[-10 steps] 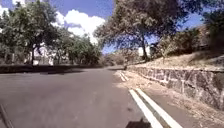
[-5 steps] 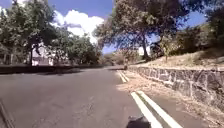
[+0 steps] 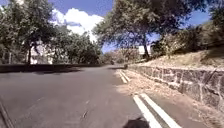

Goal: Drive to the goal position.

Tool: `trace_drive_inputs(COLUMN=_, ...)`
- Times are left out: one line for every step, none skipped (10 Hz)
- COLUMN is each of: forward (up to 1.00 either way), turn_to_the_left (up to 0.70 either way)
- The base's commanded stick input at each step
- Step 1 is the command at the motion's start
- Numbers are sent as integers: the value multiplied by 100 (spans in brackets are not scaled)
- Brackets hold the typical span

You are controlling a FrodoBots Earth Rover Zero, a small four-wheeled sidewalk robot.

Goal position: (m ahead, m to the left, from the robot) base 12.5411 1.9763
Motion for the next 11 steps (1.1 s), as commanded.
trace_drive_inputs(forward=50, turn_to_the_left=36)
trace_drive_inputs(forward=50, turn_to_the_left=10)
trace_drive_inputs(forward=50, turn_to_the_left=0)
trace_drive_inputs(forward=50, turn_to_the_left=0)
trace_drive_inputs(forward=50, turn_to_the_left=0)
trace_drive_inputs(forward=50, turn_to_the_left=0)
trace_drive_inputs(forward=50, turn_to_the_left=0)
trace_drive_inputs(forward=50, turn_to_the_left=0)
trace_drive_inputs(forward=50, turn_to_the_left=0)
trace_drive_inputs(forward=50, turn_to_the_left=0)
trace_drive_inputs(forward=50, turn_to_the_left=0)
